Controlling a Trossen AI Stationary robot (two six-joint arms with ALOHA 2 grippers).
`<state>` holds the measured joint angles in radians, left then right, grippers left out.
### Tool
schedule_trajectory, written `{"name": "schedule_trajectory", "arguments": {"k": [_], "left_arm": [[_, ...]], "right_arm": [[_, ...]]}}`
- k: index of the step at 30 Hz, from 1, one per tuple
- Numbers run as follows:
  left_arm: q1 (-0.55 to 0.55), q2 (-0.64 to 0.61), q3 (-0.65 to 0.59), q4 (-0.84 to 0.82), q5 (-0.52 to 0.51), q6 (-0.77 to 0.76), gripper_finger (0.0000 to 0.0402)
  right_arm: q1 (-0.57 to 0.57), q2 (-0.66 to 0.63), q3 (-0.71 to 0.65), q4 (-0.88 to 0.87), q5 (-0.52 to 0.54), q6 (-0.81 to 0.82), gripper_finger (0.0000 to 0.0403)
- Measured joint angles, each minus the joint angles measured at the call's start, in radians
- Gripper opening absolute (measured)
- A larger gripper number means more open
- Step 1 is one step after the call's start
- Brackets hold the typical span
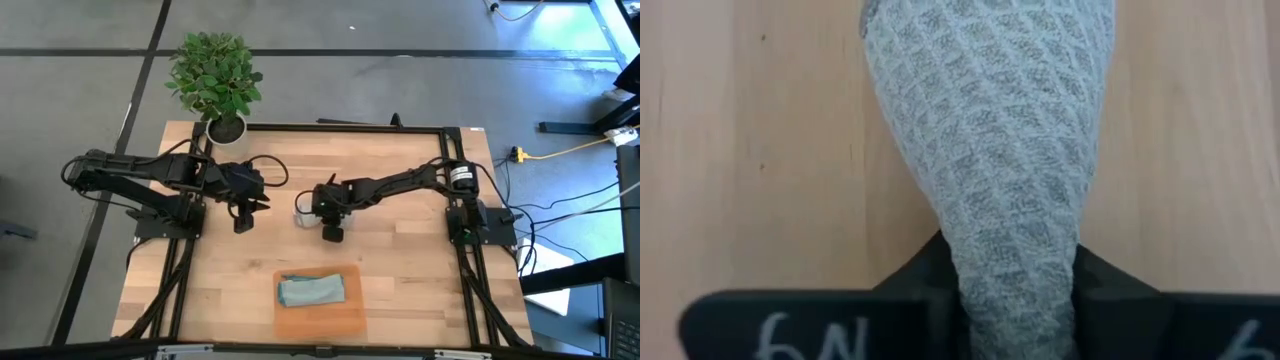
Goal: Roll microfiber towels into tight, uniform cylinder then place into a basket
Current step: Put the rolled gray towel into the orange bin
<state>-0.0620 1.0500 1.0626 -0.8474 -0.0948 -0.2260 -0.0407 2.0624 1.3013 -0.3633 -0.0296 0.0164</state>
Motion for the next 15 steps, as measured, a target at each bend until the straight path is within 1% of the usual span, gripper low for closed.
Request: {"name": "schedule_trajectory", "arguments": {"k": [3,8,9,13,15], "left_arm": [[0.0,0.0,0.0,0.0,0.0,0.0,0.0086],[0.0,0.0,0.0,0.0,0.0,0.0,0.0086],[0.0,0.0,0.0,0.0,0.0,0.002,0.0086],[0.0,0.001,0.0,-0.001,0.0,0.025,0.0086],[0.0,0.0,0.0,-0.011,0.005,0.03,0.0086]], "right_arm": [[0.0,-0.002,0.021,-0.017,-0.005,-0.003,0.0068],[0.005,-0.009,0.092,-0.088,-0.016,0.022,0.0077],[0.011,-0.011,0.116,-0.116,-0.005,0.038,0.0076],[0.045,-0.012,0.222,-0.26,0.094,0.106,0.0068],[0.068,-0.012,0.291,-0.318,0.105,0.15,0.0068]]}}
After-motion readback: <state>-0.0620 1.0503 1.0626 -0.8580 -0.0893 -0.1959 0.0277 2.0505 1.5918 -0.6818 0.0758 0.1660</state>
